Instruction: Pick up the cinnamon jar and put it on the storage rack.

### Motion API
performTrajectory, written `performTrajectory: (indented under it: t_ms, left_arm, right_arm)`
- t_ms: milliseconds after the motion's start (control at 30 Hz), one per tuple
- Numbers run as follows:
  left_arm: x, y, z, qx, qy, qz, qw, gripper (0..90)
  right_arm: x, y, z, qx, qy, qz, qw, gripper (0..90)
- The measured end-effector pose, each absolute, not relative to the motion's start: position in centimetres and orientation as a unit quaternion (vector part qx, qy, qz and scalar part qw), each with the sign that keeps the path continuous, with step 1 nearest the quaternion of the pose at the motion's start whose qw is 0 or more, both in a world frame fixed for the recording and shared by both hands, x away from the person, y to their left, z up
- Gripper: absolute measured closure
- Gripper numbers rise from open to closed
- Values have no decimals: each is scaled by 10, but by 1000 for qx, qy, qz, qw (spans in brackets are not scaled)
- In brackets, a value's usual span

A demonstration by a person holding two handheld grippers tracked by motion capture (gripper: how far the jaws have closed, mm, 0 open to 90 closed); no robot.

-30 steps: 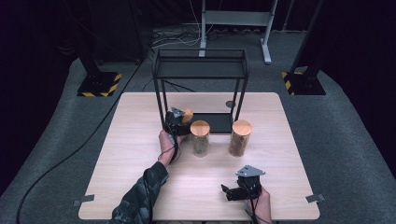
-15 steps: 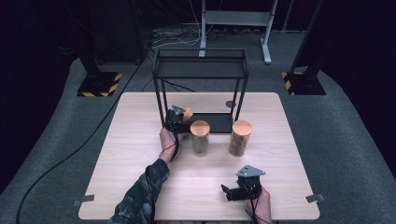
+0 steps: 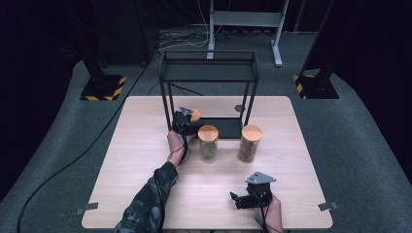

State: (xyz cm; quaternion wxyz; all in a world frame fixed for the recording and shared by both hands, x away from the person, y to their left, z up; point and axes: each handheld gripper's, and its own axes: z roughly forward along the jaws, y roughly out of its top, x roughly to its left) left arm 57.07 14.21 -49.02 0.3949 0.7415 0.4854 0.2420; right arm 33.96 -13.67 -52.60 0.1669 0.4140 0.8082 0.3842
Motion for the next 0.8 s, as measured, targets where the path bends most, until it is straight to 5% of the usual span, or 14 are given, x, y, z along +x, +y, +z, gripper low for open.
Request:
performTrajectory:
  t_ms: [800]
  left_arm:
    - [584, 140, -495, 739, 487, 254, 390, 256]
  right_arm:
    - [339, -137, -526, 412, 809, 385, 167, 11]
